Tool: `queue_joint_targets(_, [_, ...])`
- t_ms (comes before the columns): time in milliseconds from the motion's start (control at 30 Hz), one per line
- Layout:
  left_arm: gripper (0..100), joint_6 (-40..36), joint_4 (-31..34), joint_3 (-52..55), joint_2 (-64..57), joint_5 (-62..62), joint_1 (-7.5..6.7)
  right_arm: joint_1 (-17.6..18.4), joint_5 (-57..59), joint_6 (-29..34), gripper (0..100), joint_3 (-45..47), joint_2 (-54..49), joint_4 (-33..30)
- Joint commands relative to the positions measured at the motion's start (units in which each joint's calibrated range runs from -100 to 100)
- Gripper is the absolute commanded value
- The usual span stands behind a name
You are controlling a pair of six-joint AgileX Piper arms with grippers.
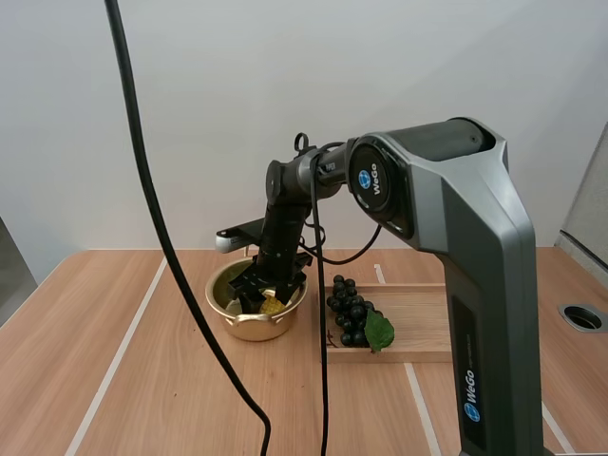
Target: Open the pot, put the pineapple inside, and close it
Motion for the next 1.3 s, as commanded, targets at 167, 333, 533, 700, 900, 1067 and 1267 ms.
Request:
queue_joint_targets(167, [0, -0.2, -0.4, -0.4, -0.2, -0.6, -0.01, -0.3, 2.5, -1.1, 100, -3.9, -4.9, -1.4])
queue_joint_targets(333, [0, -0.2, -0.4, -0.4, -0.2, 0.2, -0.01, -0.3, 3.6, -1.1, 100, -6.8, -9.3, 0.4])
queue_joint_targets(533, [0, -0.2, 0.0, -0.4, -0.2, 0.9, -0.01, -0.3, 7.4, -1.1, 100, -10.7, -15.5, 0.2])
queue_joint_targets(700, [0, -0.2, 0.5, -0.4, -0.2, 0.8, -0.01, -0.3, 6.9, 0.1, 100, -11.9, -22.2, -3.5])
queue_joint_targets(900, [0, -0.2, 0.5, -0.4, -0.2, 0.8, -0.01, -0.4, 6.4, 5.9, 100, -11.9, -32.5, -15.3])
queue_joint_targets(1067, [0, -0.9, 0.5, -0.4, -0.4, 2.1, -0.01, -1.4, 5.3, 10.2, 100, -11.9, -41.4, -28.5])
queue_joint_targets(1267, [0, -2.5, 0.5, -0.4, -0.4, 4.1, -0.01, -4.6, 5.1, 12.2, 87, -11.9, -51.2, -35.3])
